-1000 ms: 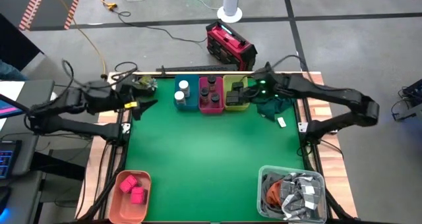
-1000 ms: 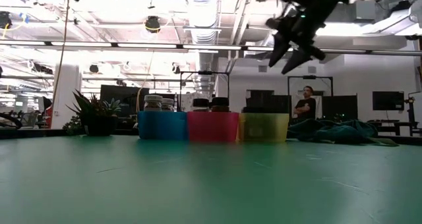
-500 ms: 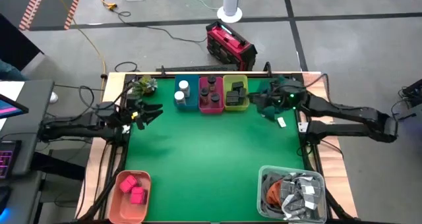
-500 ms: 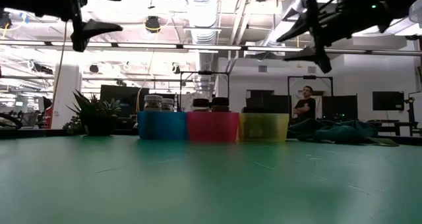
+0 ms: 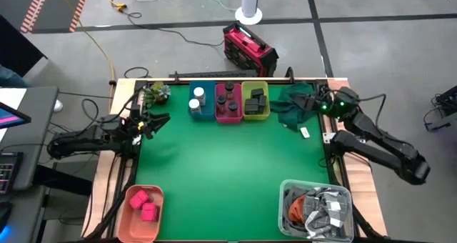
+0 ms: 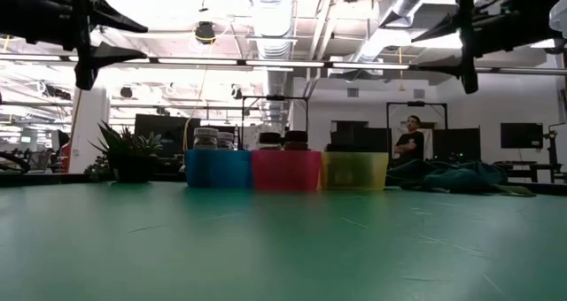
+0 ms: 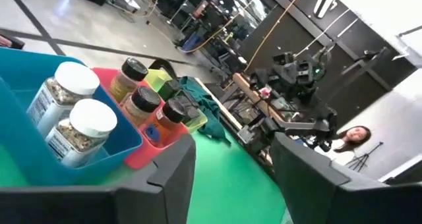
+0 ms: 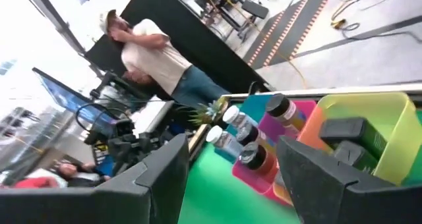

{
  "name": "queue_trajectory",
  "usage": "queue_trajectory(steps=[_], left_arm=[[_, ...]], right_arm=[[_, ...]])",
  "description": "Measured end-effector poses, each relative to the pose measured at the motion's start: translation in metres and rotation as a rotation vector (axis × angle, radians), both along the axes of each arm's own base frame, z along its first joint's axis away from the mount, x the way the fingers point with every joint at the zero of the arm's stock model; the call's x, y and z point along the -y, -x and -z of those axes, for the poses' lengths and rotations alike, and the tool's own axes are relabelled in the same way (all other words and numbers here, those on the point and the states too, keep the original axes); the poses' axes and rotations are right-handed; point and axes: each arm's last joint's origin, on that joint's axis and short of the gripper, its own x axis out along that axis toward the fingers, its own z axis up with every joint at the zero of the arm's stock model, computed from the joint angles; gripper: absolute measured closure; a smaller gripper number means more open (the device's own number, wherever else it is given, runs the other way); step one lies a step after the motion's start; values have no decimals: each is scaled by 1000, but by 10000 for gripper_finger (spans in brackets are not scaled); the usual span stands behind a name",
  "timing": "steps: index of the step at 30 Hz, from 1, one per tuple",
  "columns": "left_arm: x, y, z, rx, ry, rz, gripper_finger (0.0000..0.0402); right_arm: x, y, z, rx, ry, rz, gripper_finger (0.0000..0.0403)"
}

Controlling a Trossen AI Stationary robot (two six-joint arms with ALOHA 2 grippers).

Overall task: Sort spices by type
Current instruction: Return to Home Position

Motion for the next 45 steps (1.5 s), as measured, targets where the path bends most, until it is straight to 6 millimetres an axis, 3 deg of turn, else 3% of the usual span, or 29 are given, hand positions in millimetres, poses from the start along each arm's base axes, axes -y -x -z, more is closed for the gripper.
queue_trajectory(steps=[8,17,25,31,37,42,45], left_arm=[[0,0,3,-37,-14,0,248],[1,0,4,-47,-32,24,299],[0,-18,50,-43,32,56,347],[-1,-20,58,-50,30,27,377],[-1,-20,60,-87,-14,21,385],[-1,-20,61,-263,-357,20,386],[-1,-20,60,-321,-515,15,386]], right_arm=[[-8,-2,36,125,-43,-43,158],[-22,-5,74,271,-54,-44,224],[-31,-9,73,269,5,-61,292],[-35,-11,74,256,-5,-97,317],[-36,-13,88,95,-5,-103,319],[-37,-11,114,-300,229,-143,319],[-38,-7,128,-484,270,-194,319]])
